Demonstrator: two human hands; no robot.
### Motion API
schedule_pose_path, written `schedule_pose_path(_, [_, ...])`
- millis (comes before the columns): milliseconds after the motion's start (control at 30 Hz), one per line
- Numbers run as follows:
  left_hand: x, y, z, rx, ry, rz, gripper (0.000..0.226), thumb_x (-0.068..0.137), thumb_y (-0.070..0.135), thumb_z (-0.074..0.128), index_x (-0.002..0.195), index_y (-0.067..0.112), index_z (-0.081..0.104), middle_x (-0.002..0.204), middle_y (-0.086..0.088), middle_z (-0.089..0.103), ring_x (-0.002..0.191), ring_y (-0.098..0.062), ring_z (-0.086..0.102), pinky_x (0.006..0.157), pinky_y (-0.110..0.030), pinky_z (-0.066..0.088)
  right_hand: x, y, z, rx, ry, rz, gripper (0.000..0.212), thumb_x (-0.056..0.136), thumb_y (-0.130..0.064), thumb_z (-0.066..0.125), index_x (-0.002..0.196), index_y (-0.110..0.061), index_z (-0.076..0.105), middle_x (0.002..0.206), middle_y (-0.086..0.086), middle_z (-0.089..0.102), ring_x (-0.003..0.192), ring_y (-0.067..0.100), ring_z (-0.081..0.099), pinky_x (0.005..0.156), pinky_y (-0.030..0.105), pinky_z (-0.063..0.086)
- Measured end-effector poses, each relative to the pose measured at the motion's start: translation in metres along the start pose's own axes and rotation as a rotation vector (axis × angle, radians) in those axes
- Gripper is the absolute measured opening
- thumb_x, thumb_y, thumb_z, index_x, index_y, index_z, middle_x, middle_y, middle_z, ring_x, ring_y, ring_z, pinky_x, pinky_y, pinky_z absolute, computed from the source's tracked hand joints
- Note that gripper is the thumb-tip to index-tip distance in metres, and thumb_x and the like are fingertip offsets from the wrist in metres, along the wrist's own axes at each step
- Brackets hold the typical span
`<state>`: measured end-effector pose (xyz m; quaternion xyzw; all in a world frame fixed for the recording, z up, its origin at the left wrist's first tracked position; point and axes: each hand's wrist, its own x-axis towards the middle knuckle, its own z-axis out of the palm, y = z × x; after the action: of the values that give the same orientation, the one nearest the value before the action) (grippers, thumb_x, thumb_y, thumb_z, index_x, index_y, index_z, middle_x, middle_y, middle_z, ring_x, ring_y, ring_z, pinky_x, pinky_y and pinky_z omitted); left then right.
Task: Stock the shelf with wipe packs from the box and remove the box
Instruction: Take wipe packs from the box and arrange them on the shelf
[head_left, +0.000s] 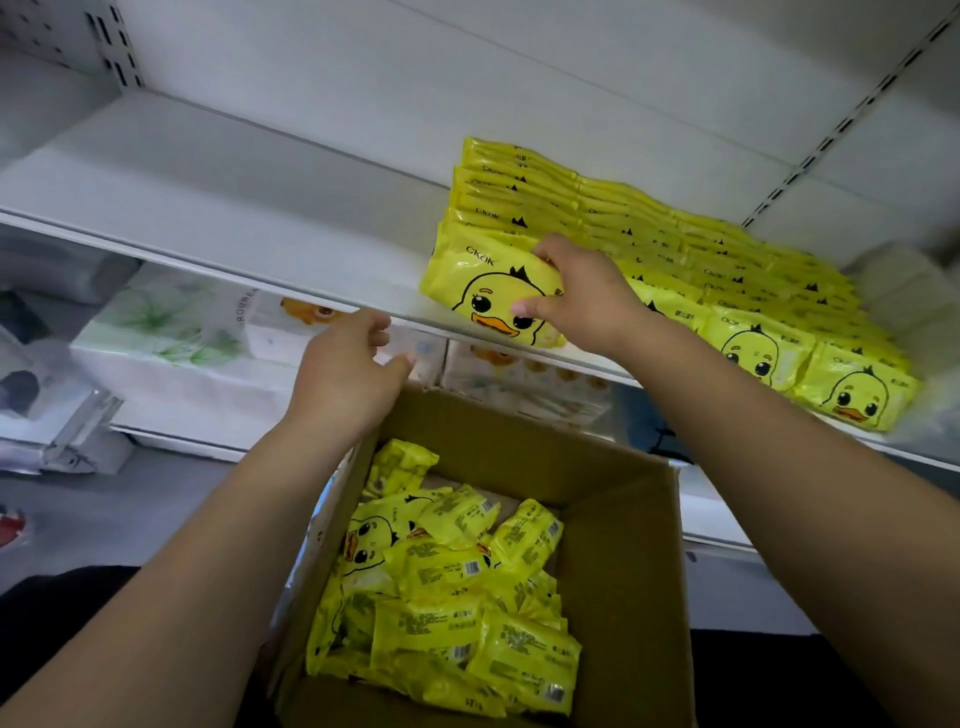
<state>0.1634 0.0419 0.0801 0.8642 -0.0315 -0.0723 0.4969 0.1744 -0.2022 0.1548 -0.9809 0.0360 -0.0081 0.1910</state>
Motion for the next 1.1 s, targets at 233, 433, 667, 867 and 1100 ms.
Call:
schedule_pose_path(233, [0.004, 0.001, 0.013, 0.302, -0.093, 0.141, 0.061, 0.094, 0.031, 0.067, 0.149, 0.015, 0.046, 0.156, -0.004, 0.043, 0.146, -0.025, 0.034, 0.114, -0.038, 0.033, 0.033, 0.008, 0.016, -0.268, -0.020, -0.040, 0.059, 0.090, -0.028, 0.075, 0.139, -0.014, 0.044, 0.130, 0.012, 0.060, 0.112, 0.034, 0.057, 0.075, 0.033, 0.036])
schedule_pose_path(433, [0.011, -0.004, 0.025, 0.493, -0.193, 0.200, 0.066, 0.096, 0.035, 0.066, 0.153, 0.013, 0.040, 0.167, -0.010, 0.024, 0.155, -0.029, 0.017, 0.123, -0.049, 0.023, 0.032, 0.016, 0.027, -0.482, 0.184, -0.137, 0.063, 0.082, -0.039, 0.078, 0.132, -0.011, 0.051, 0.128, 0.011, 0.052, 0.120, 0.032, 0.048, 0.089, 0.043, 0.040])
schedule_pose_path(667, [0.005, -0.013, 0.026, 0.584, -0.201, 0.210, 0.067, 0.097, 0.039, 0.063, 0.154, 0.013, 0.038, 0.168, -0.011, 0.018, 0.155, -0.031, 0.017, 0.122, -0.053, 0.024, -0.005, 0.021, 0.042, -0.363, 0.398, -0.169, 0.070, 0.076, -0.048, 0.080, 0.129, -0.010, 0.057, 0.130, 0.010, 0.055, 0.121, 0.032, 0.047, 0.096, 0.044, 0.036])
schedule_pose_path(867, [-0.024, -0.036, 0.033, 0.597, -0.286, 0.074, 0.076, 0.100, 0.050, 0.053, 0.159, 0.012, 0.023, 0.167, -0.016, 0.017, 0.151, -0.037, 0.023, 0.117, -0.051, 0.031, -0.081, 0.034, 0.092, -0.218, 0.381, -0.255, 0.044, 0.085, -0.039, 0.075, 0.117, -0.012, 0.063, 0.119, 0.006, 0.061, 0.114, 0.027, 0.048, 0.093, 0.041, 0.039])
schedule_pose_path(1100, [-0.072, -0.078, 0.051, 0.541, -0.225, 0.060, 0.091, 0.101, 0.044, 0.054, 0.162, 0.008, -0.004, 0.151, -0.021, 0.034, 0.120, -0.045, 0.053, 0.084, -0.048, 0.047, -0.153, 0.074, 0.186, 0.085, -0.159, 0.063, 0.040, 0.088, -0.044, 0.073, 0.113, -0.015, 0.065, 0.116, 0.004, 0.064, 0.115, 0.025, 0.053, 0.091, 0.036, 0.042])
